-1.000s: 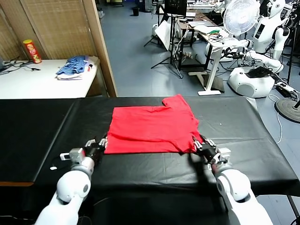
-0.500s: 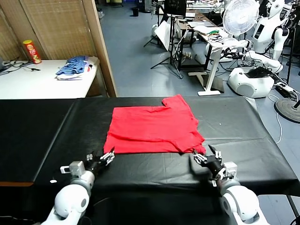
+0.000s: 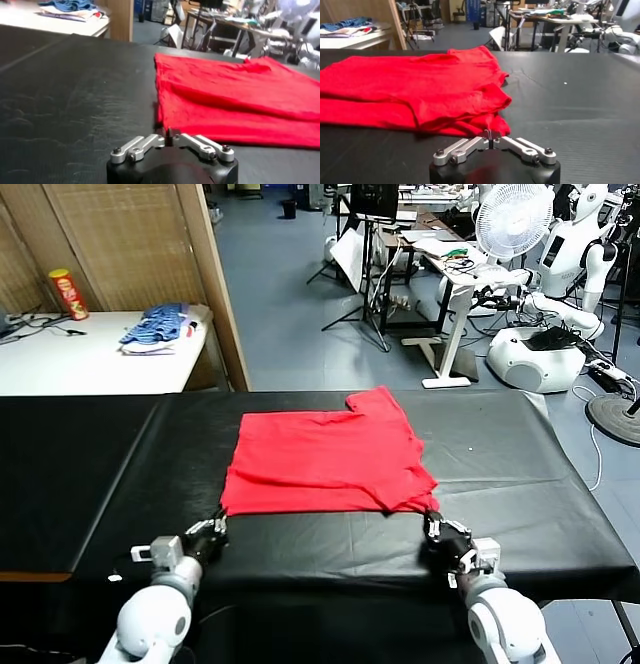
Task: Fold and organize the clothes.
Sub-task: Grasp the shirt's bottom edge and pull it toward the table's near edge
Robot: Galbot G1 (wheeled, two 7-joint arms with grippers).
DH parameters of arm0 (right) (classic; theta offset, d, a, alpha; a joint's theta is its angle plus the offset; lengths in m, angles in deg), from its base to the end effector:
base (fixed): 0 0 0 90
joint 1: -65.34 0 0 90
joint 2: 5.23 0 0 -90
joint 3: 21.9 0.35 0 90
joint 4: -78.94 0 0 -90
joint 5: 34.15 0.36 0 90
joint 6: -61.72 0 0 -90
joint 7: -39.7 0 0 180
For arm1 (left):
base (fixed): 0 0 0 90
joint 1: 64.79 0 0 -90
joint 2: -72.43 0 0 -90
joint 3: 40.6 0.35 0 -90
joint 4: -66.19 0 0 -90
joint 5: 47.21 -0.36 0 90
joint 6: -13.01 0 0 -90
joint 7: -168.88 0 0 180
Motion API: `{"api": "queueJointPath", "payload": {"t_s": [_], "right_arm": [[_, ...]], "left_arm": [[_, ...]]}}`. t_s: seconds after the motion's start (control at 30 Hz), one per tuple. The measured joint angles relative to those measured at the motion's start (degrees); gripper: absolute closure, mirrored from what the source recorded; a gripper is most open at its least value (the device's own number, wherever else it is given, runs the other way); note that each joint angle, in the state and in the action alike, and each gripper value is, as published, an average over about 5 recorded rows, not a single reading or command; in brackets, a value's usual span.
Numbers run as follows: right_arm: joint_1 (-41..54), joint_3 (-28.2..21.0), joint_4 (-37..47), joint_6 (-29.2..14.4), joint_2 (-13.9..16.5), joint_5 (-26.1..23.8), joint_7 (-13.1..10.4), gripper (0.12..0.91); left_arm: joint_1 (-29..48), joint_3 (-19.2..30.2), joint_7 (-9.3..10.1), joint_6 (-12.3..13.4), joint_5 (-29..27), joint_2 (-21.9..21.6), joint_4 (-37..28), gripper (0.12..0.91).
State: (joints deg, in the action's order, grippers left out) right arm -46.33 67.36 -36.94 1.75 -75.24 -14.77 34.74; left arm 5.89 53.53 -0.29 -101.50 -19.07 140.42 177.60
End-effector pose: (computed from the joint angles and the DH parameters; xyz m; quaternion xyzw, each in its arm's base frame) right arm 0.2335 -0.0620 -0.2894 0.0389 -0.9707 0.0199 0.2365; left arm 0.2454 0.0595 -0.3104 -0.0216 -0.9729 0.0328 0.2279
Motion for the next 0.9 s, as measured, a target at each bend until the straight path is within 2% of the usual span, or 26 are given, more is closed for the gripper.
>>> {"api": "queueJointPath", "payload": {"t_s": [0.23,0.4,0.5,0.6,0.67,0.83,0.9], "right_arm": [[-5.54,1.17,-5.81,4.46,0.92,0.09,-1.65,0.903],[-9.03,1.24,-8.51,5.12,0.35,-0.31,-1.62,0.902],[-10.20,1.52,-9.31,5.01,0.20,-0.33,-1.14,0.872],[-11.12,2.14,-10.50,5.19,0.67,0.22,-0.80,0.754],[-11.68,2.70,-11.60,5.82,1.31,1.18,-0.90,0.640],[-11.96,4.96,-15.42,6.30,3.52,5.81,-2.17,0.363],[-10.83,5.97,-16.42,5.17,4.39,8.00,-3.15,0.289]], "left_arm": [[-3.64,0.04,1.11,-1.98,-2.74,-2.03,3.95,0.904],[-7.98,-0.66,1.20,-2.79,-3.84,-3.66,7.90,0.904],[-10.26,-1.33,1.97,-3.94,-3.96,-4.31,9.78,0.904],[-12.04,-1.82,3.13,-5.51,-3.52,-4.76,11.39,0.863],[-13.03,-2.10,4.05,-6.33,-3.20,-4.87,12.47,0.779],[-15.27,-2.81,8.17,-9.76,-2.51,-4.95,15.67,0.495],[-16.04,-3.25,9.15,-11.27,-2.45,-5.18,17.21,0.395]]}}
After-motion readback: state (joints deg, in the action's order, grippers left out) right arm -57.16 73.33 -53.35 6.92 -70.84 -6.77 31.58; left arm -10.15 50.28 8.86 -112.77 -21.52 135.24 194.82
